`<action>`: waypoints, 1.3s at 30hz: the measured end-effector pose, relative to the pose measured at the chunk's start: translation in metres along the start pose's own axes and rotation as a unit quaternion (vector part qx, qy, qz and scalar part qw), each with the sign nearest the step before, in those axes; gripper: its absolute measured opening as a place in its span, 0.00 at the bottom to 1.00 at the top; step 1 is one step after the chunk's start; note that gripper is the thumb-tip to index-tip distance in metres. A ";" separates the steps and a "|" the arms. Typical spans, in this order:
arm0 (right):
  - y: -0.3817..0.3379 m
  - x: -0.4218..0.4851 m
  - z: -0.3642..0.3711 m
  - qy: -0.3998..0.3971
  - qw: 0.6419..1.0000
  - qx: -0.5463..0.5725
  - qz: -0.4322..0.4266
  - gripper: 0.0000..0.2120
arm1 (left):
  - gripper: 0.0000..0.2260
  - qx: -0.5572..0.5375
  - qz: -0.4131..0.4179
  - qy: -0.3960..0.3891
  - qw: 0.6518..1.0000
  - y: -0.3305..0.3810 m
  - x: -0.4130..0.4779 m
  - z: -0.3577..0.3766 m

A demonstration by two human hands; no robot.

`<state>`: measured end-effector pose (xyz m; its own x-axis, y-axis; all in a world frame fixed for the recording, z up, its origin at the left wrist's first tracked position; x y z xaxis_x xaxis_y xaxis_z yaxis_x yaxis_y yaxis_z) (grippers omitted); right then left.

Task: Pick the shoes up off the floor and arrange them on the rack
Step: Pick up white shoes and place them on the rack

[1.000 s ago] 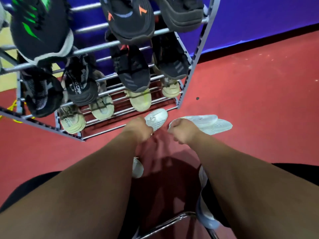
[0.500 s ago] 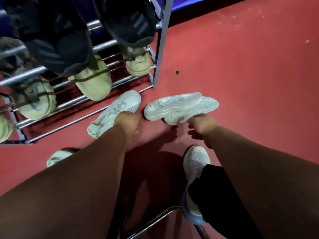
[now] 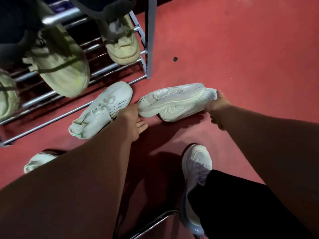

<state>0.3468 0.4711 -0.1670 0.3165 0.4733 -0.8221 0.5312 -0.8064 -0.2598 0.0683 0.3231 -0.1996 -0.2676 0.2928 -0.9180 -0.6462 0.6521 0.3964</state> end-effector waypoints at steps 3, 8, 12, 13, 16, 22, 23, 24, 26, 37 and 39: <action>-0.004 0.011 0.011 -0.036 0.999 0.016 0.021 0.41 | 0.09 -0.016 -0.012 -0.015 1.000 -0.001 0.006 0.006; -0.010 0.016 0.003 0.000 0.999 -0.003 -0.036 0.33 | 0.02 -0.047 -0.018 0.000 0.999 -0.001 0.012 0.005; -0.037 0.008 -0.010 0.061 0.960 -0.254 -0.096 0.29 | 0.04 -0.053 -0.037 -0.021 0.998 0.002 -0.008 0.011; -0.042 0.003 -0.011 0.068 0.939 -0.321 -0.101 0.27 | 0.04 -0.039 -0.034 -0.028 0.998 0.006 -0.015 0.011; -0.057 -0.030 -0.018 0.126 0.879 -0.441 -0.129 0.14 | 0.06 0.022 -0.010 -0.049 0.999 0.021 -0.034 0.002; -0.060 -0.107 -0.041 0.136 0.820 -0.550 -0.085 0.16 | 0.07 0.167 0.078 -0.018 0.983 0.063 -0.091 -0.051; -0.061 -0.123 -0.050 0.139 0.808 -0.567 -0.079 0.18 | 0.07 0.189 0.089 -0.019 0.978 0.067 -0.104 -0.062; -0.064 -0.141 -0.059 0.144 0.799 -0.580 -0.074 0.19 | 0.07 0.213 0.097 -0.027 0.972 0.070 -0.119 -0.071; -0.070 -0.176 -0.079 0.155 0.790 -0.588 -0.082 0.14 | 0.05 0.269 0.115 -0.047 0.955 0.078 -0.151 -0.090; -0.044 -0.358 -0.139 -0.012 0.976 -0.135 -0.172 0.08 | 0.07 0.295 0.296 -0.022 0.908 0.140 -0.365 -0.188; -0.031 -0.380 -0.133 -0.050 0.983 -0.059 -0.167 0.07 | 0.06 0.262 0.318 -0.034 0.910 0.139 -0.394 -0.202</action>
<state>0.3149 0.3634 0.2211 0.0333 0.6637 -0.7473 0.6813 -0.5621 -0.4689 -0.0607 0.1569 0.2144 -0.4120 0.7588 -0.5045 0.0591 0.5748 0.8162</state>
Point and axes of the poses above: each hand's wrist, its own x-axis towards the middle knuckle, its own z-axis out of the palm, y = z × x, the point moved 10 cm from there along x, towards the middle knuckle, and after that the axes turned 8 degrees about z, right-handed, at the moved point
